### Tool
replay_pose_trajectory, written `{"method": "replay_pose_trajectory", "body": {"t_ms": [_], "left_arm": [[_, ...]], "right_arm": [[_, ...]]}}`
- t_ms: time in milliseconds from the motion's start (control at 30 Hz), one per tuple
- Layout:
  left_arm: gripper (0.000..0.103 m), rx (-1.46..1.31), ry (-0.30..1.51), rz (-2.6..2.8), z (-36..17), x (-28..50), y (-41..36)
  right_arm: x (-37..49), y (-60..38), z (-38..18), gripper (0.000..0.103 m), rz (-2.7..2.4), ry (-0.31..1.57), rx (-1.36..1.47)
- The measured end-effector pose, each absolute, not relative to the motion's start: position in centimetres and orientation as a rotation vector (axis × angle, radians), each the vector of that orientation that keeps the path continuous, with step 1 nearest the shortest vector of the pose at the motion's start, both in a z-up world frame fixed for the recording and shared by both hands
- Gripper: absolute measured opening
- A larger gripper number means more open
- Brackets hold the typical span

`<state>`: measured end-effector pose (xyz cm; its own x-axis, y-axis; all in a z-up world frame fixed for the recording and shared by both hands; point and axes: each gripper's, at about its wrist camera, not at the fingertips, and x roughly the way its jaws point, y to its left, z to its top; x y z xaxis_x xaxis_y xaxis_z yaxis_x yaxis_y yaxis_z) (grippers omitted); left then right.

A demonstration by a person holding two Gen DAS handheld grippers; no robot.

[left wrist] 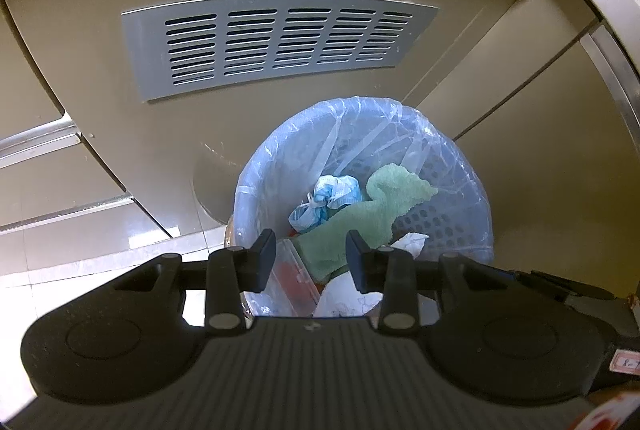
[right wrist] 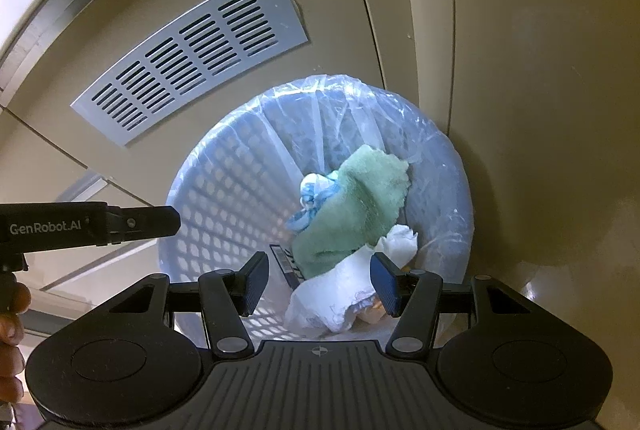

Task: Collect trash
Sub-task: 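Open both tools to drop the tissue and clear container into the wastebasket, then raise both tools back toward the counter trash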

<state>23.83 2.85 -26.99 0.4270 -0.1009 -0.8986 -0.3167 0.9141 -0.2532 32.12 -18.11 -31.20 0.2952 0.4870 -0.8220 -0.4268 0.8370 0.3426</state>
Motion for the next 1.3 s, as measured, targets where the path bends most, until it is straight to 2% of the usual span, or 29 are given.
{"method": "replay_pose_trajectory", "body": {"t_ms": [433, 1300], "left_arm": [[0.034, -0.415, 1.108, 0.144, -24.8, 22.8, 2.6], [0.035, -0.385, 0.838, 0.241, -10.3, 17.2, 2.7]], "right_arm": [[31.2, -18.4, -28.9, 0.057, 0.637, 1.103, 0.058], [28.6, -22.4, -15.2, 0.057, 0.771, 0.852, 0.14]]}}
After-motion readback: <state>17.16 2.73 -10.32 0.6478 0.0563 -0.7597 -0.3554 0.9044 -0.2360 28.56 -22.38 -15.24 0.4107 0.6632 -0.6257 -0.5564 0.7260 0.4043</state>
